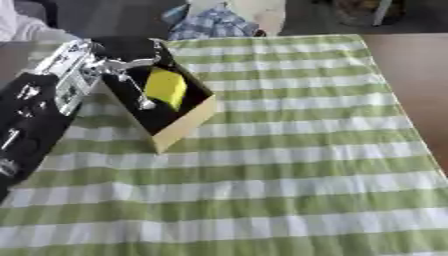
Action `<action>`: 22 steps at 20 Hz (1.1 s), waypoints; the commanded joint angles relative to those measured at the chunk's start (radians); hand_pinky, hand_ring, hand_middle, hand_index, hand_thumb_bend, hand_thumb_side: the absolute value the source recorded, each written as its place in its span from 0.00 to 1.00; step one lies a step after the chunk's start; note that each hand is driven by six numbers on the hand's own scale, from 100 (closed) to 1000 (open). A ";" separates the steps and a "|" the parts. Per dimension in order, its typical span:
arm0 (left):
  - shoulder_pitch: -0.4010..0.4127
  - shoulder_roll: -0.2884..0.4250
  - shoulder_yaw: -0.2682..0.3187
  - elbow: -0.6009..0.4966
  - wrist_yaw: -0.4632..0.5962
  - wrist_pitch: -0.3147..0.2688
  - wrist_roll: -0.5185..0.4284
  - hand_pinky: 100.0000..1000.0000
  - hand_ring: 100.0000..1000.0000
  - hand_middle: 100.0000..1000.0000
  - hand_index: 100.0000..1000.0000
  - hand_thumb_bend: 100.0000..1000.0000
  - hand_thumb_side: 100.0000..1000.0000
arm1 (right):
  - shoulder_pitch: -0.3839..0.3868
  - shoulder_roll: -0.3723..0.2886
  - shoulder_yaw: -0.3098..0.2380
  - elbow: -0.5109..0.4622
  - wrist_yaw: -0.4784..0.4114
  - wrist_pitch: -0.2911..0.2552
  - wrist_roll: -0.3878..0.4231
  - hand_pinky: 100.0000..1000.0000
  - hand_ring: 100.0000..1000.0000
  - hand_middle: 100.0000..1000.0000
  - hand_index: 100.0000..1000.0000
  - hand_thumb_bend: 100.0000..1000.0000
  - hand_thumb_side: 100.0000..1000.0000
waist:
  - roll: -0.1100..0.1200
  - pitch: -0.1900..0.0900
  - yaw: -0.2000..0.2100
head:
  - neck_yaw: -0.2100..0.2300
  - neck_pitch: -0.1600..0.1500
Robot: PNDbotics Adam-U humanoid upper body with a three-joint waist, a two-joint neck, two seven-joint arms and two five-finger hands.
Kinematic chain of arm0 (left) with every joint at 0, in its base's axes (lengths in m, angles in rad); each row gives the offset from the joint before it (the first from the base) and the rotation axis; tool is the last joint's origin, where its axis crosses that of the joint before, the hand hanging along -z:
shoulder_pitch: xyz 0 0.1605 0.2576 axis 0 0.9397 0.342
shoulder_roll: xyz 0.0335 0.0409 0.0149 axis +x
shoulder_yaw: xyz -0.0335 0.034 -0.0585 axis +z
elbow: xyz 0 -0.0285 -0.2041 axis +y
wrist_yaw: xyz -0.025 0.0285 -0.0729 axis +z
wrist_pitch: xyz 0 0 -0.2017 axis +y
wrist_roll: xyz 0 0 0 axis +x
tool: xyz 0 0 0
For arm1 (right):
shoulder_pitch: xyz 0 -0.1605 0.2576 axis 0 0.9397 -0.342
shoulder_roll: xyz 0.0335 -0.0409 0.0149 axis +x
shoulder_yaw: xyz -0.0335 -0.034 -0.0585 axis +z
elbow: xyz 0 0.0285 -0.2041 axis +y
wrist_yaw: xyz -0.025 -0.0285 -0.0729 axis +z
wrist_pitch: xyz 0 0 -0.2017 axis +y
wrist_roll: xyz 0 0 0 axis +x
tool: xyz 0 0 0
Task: Pick up objects on the table and place them in the box.
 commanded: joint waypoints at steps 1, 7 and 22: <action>-0.018 0.003 0.012 -0.002 -0.022 -0.006 0.010 0.25 0.45 0.52 0.63 0.12 0.14 | -0.008 -0.016 -0.009 -0.015 -0.008 0.000 -0.003 0.56 0.55 0.57 0.74 0.00 0.74 | -0.004 -0.014 -0.003 | -0.001 -0.015; -0.020 -0.005 0.009 -0.014 -0.067 -0.012 0.042 0.61 0.71 0.73 0.77 0.27 0.20 | -0.007 -0.013 -0.010 -0.015 -0.011 0.000 -0.003 0.56 0.55 0.57 0.74 0.00 0.74 | -0.004 -0.014 -0.005 | -0.003 -0.016; -0.017 -0.007 0.021 -0.025 -0.218 -0.041 0.078 0.82 0.89 0.85 0.88 0.40 0.27 | -0.006 -0.013 -0.010 -0.015 -0.015 -0.001 -0.006 0.56 0.55 0.56 0.74 0.00 0.73 | -0.006 -0.021 -0.001 | -0.007 -0.007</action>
